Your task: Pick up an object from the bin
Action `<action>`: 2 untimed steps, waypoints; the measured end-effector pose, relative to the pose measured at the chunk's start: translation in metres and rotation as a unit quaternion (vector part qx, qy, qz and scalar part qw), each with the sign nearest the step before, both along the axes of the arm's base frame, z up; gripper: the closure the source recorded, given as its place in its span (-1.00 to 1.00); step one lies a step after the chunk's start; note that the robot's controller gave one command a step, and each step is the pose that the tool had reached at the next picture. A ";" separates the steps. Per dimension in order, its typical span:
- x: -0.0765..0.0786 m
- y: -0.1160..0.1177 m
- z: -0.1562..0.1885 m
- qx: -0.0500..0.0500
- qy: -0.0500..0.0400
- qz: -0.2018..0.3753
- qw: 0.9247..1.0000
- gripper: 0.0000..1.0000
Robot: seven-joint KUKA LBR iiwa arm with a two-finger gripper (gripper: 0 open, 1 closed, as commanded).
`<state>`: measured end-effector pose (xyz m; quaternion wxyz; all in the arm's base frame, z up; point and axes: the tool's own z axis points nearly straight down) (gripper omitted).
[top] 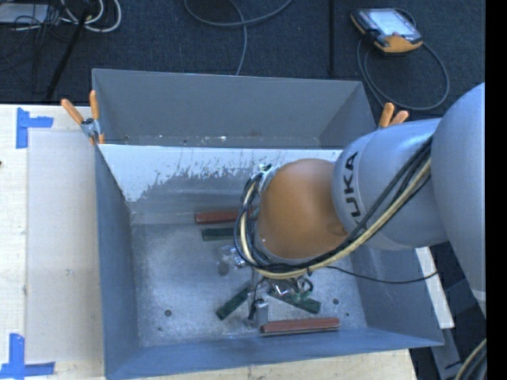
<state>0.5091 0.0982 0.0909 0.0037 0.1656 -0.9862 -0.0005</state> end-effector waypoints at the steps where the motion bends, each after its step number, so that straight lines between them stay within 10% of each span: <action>1: -0.032 0.033 -0.012 0.000 -0.002 0.024 1.000 1.00; 2: -0.032 0.032 -0.012 0.000 -0.002 0.023 1.000 1.00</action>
Offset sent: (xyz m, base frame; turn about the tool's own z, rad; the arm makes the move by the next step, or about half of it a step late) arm 0.0000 0.0000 0.0000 0.0000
